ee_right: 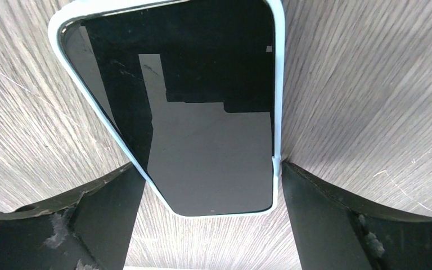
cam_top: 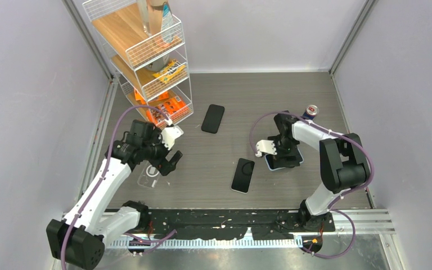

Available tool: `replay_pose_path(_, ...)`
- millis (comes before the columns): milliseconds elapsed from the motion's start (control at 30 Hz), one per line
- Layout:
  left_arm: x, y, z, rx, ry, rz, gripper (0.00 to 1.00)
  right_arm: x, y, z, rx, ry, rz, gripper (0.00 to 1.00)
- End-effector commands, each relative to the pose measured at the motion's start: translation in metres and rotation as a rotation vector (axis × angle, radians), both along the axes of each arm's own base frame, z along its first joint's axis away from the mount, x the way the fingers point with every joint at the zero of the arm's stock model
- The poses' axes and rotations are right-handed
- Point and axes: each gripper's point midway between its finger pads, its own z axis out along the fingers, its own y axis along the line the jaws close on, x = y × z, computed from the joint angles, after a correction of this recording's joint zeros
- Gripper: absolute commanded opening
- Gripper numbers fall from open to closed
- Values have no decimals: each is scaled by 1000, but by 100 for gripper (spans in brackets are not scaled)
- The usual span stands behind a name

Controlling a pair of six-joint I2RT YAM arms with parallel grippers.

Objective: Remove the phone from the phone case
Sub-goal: Pick up the phone at the center of the board.

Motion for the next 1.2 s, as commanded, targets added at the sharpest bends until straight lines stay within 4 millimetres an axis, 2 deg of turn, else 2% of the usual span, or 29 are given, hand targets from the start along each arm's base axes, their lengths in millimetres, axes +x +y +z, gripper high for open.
replay_pose_path(0, 17, -9, 22, -26, -86, -26, 99, -3, 4, -15, 22, 63, 39, 95)
replay_pose_path(133, 18, -11, 23, -29, -85, -37, 99, -1, 9, -18, 42, 84, 17, 99)
replay_pose_path(200, 19, -12, 24, -34, -89, -43, 100, 1, 13, -17, 62, 91, 2, 96)
replay_pose_path(333, 23, -18, 29, -61, -112, -52, 100, 2, 26, -10, 126, 103, -45, 77)
replay_pose_path(400, 25, -22, 32, -86, -123, -58, 100, 6, 33, -4, 164, 92, -70, 64)
replay_pose_path(567, 36, -35, 39, -158, -153, -52, 100, 13, 53, 15, 277, 58, -129, 51)
replay_pose_path(800, 56, -63, 55, -311, -115, -19, 100, 23, 74, 39, 400, 24, -211, 33)
replay_pose_path(1000, 72, -93, 69, -465, -12, 20, 99, 33, 90, 61, 494, -14, -268, 26)
replay_pose_path(1167, 79, -124, 83, -585, 130, 47, 99, 40, 112, 90, 570, -76, -294, 19)
